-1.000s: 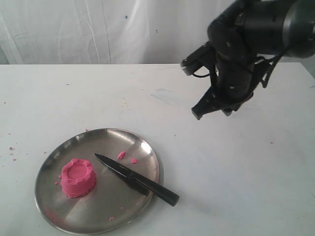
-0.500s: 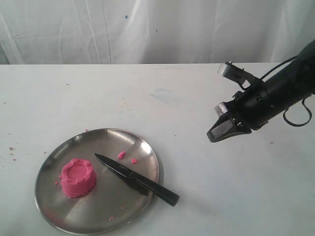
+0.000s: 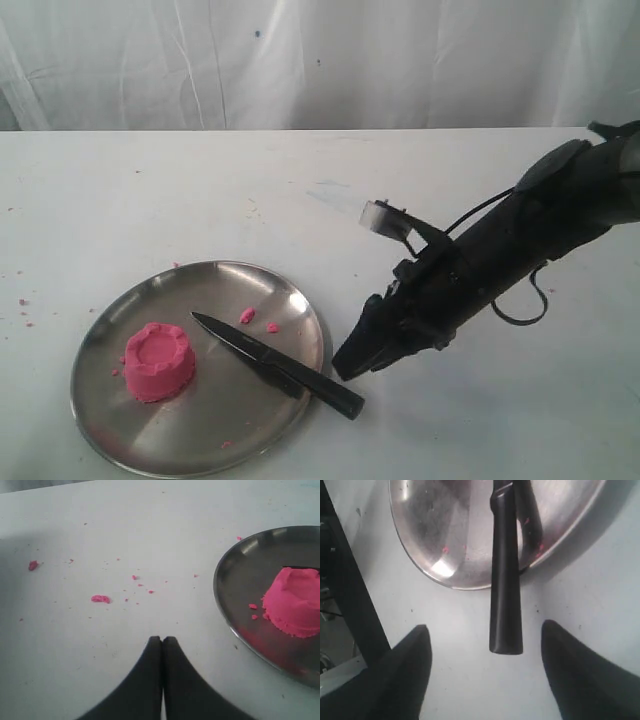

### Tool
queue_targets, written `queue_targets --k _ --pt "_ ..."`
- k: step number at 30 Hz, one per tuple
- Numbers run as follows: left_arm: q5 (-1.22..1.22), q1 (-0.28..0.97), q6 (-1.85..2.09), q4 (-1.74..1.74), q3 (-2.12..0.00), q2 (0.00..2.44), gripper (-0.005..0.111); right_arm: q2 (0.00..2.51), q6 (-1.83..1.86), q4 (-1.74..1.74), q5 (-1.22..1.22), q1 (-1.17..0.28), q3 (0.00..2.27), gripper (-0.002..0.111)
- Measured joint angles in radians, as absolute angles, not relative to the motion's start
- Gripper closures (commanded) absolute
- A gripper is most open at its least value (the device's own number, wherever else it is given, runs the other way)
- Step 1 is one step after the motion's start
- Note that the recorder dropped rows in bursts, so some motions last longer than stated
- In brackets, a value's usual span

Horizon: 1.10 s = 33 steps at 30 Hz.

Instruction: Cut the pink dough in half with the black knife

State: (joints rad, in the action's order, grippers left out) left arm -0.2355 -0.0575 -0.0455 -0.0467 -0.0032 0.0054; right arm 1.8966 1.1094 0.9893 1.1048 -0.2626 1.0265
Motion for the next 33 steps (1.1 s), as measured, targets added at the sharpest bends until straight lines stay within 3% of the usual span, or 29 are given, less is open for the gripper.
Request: queue_targets --k 6,23,27,33 --pt "-0.235 -0.057 -0.045 -0.047 -0.003 0.005 0.107 1.946 1.109 0.935 0.963 -0.308 1.027 0.046" --pt "-0.235 -0.057 -0.045 -0.047 -0.003 0.005 0.107 2.016 1.114 0.990 1.046 -0.382 1.027 0.048" --pt "-0.235 -0.057 -0.045 -0.047 -0.003 0.005 0.107 2.020 1.120 0.997 1.030 -0.387 1.027 0.060" --pt "-0.235 -0.057 -0.045 -0.047 -0.003 0.005 0.107 2.023 1.122 0.979 0.982 -0.388 1.027 0.087"
